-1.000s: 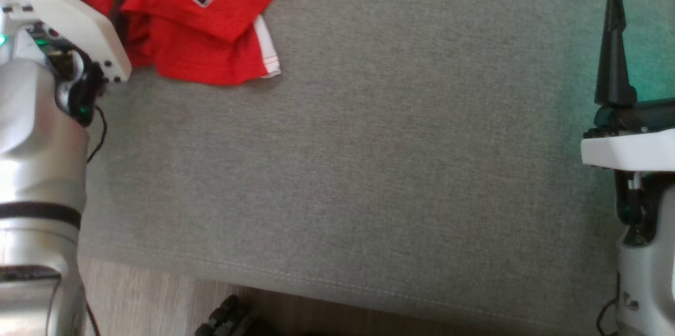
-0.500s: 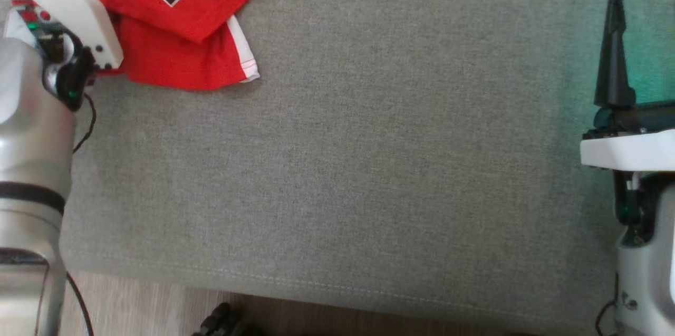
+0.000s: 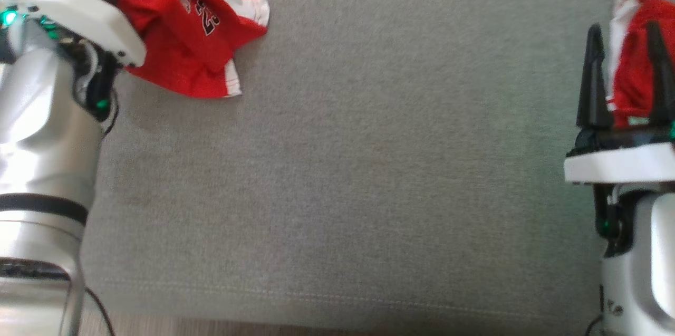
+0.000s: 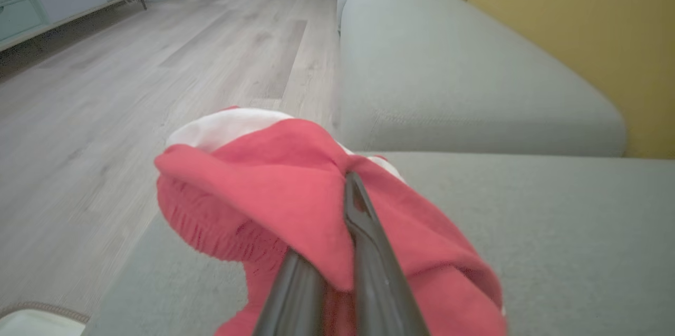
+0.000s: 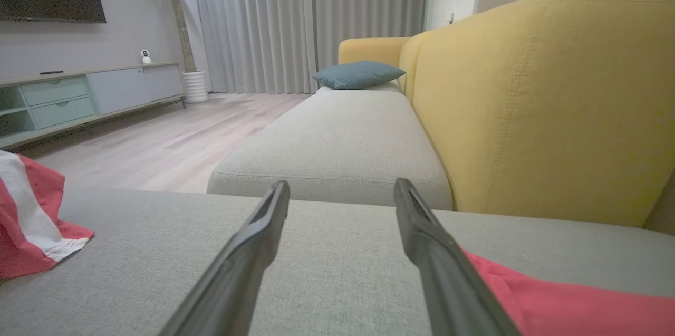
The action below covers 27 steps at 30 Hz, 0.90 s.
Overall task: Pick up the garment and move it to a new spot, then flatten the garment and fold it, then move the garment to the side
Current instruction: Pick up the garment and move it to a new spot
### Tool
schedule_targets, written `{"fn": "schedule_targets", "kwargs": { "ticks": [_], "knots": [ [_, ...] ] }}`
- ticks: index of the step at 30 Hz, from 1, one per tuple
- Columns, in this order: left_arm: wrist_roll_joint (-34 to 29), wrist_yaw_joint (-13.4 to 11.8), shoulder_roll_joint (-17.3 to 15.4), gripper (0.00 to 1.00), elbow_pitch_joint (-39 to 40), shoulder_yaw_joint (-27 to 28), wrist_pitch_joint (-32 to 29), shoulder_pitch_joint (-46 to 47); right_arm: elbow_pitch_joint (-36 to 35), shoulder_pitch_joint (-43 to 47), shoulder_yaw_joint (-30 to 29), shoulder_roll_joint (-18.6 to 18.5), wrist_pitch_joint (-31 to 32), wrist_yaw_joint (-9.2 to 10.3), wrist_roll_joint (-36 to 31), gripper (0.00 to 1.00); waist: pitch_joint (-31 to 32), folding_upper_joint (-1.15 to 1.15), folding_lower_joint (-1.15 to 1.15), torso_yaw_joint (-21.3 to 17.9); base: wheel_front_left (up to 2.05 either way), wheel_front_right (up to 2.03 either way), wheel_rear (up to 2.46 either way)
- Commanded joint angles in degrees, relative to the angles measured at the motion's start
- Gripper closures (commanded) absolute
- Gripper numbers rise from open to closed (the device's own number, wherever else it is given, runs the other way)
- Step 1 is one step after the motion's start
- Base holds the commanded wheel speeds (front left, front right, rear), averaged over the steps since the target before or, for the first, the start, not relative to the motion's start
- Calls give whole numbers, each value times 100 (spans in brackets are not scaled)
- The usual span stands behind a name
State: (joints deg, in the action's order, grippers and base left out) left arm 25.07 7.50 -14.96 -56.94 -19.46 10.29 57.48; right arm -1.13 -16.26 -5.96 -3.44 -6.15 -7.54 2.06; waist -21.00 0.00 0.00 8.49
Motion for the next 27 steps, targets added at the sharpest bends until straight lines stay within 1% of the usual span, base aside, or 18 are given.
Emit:
{"fn": "schedule_targets", "kwargs": {
  "ticks": [1,7,10,11,17,18,19,20,23,27],
  "knots": [
    [43,-9,-190,100,278,144,119,80,-107,81,120,52,-85,5,61,0,315,0,0,-178,0,0,0],
    [70,-120,187,100,822,38,228,-101,189,135,167,55,-246,5,327,0,672,0,0,-377,0,0,0],
    [68,-209,372,100,1134,-51,179,-211,311,145,201,55,-314,5,411,0,793,0,0,-487,0,0,0],
    [64,-274,486,100,1350,-111,133,-278,382,142,227,56,-355,5,450,0,856,0,0,-566,0,0,0],
    [142,-462,915,100,2104,-296,-1,-435,539,80,241,56,-466,5,556,0,1000,0,0,-814,0,0,0],
    [142,-462,915,100,2104,-296,-1,-435,539,80,241,56,-466,5,556,0,1000,0,0,-814,0,0,0],
    [210,-539,1048,100,2398,-394,-42,-486,573,61,247,56,-490,5,583,0,1028,0,0,-889,0,0,0],
    [210,-539,1048,100,2398,-394,-42,-486,573,61,247,56,-490,5,583,0,1028,0,0,-889,0,0,0],
    [389,-738,1165,100,2875,-547,-55,-611,607,37,251,56,-522,5,614,0,1034,0,0,-993,0,0,0],
    [694,-1147,1202,100,3432,-794,51,-919,629,9,251,56,-558,5,652,0,976,0,0,-1115,0,0,0]
  ]
}}
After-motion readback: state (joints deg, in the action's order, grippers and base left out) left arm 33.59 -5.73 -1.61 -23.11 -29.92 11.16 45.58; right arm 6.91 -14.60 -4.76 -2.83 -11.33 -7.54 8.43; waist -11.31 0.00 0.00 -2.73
